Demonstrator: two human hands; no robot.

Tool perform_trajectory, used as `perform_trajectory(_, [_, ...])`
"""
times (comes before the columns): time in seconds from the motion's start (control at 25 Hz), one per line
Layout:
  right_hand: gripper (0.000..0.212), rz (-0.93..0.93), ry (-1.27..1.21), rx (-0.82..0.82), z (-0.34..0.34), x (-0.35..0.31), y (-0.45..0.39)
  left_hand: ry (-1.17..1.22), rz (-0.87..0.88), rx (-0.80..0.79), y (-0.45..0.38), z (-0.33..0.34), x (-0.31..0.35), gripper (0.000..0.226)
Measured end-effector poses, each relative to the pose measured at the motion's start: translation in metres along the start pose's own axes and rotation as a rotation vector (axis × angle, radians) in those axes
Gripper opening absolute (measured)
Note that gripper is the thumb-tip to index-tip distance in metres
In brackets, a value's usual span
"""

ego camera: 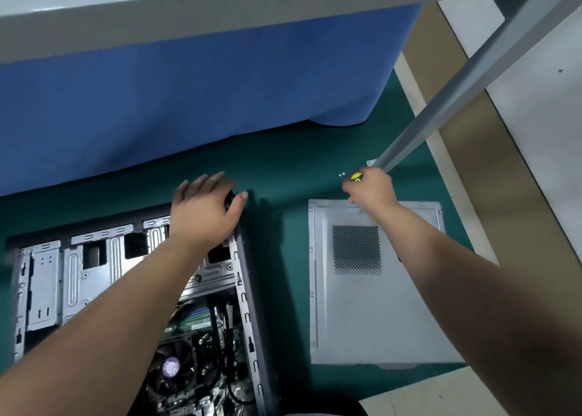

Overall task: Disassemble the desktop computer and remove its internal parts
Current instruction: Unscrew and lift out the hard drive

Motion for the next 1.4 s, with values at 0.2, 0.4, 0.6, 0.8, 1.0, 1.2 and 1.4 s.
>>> perform_trajectory(0.2, [0.020, 0.090, 0.175, 0.047, 0.025, 0.004, -0.046, -0.040, 0.056, 0.227, 0.004, 0.004, -0.005, 0.039])
perform_trajectory(0.4, [0.009, 0.167, 0.281, 0.099, 0.043, 0.017, -0.066, -0.062, 0.087, 0.281, 0.002, 0.005, -0.005, 0.033])
perform_trajectory(0.6, [0.023, 0.223, 0.133, 0.154, 0.038, 0.026, -0.061, -0.072, 0.083, 0.274, 0.000, 0.007, -0.006, 0.036])
perform_trajectory(0.8, [0.017, 0.127, -0.105, 0.106, 0.017, 0.000, -0.019, -0.074, 0.056, 0.071, -0.004, 0.012, -0.005, 0.054])
perform_trajectory(1.0, [0.010, 0.148, -1.032, -0.195, 0.020, -0.073, 0.069, 0.301, 0.071, -0.059, 0.030, -0.002, 0.017, 0.061])
perform_trajectory(1.2, [0.024, -0.025, -1.352, -0.255, 0.017, -0.129, 0.143, 0.585, 0.130, -0.057, 0.125, 0.003, 0.051, 0.039])
perform_trajectory(1.4, [0.051, -0.231, -0.597, -0.203, 0.037, -0.133, 0.201, 0.441, 0.196, 0.094, 0.155, -0.016, 0.010, 0.026])
Point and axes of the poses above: each hand's wrist, its own y-axis away from the middle knuckle, its own z-axis out of the palm, x = y × z, the point moved 7 cm from there along -y, towards the middle knuckle, and after that the axes turned 5 degrees about y, right-handed, at the moved point
